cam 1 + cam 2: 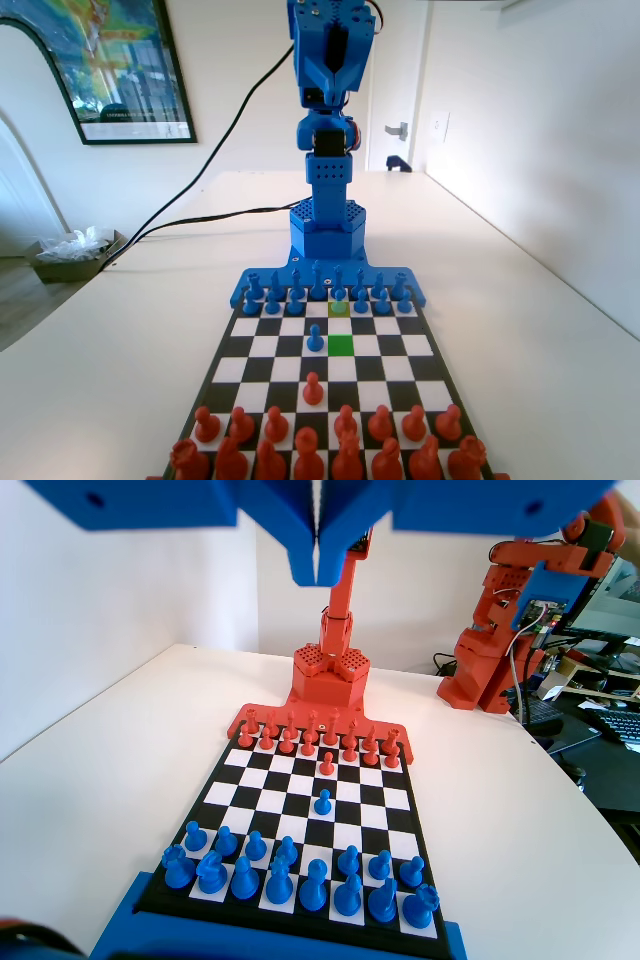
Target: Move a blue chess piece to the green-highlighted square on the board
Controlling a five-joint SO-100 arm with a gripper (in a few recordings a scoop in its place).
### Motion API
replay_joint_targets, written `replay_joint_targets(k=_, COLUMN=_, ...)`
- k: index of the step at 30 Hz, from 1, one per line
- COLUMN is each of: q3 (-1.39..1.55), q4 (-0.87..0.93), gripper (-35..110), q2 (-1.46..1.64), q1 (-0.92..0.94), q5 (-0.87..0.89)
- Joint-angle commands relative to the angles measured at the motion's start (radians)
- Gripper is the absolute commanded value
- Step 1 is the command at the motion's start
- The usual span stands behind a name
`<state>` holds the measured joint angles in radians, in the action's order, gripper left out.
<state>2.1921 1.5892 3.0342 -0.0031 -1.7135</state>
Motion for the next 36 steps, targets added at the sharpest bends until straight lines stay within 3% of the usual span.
replay_joint_targets(k=1, q3=-0.011, q4=-0.012, gripper=1, q2=0.011, q1=0.015, q5=-0.009)
replay_joint_targets(k=32, q3=-0.011, q4=-0.012, gripper=2, q2=0.011, q1=0.026, q5=-0.006)
replay_joint_targets(k=36, q3=-0.011, q4=-0.012, gripper=7, q2=0.011, q1=0.017, q5=-0.006)
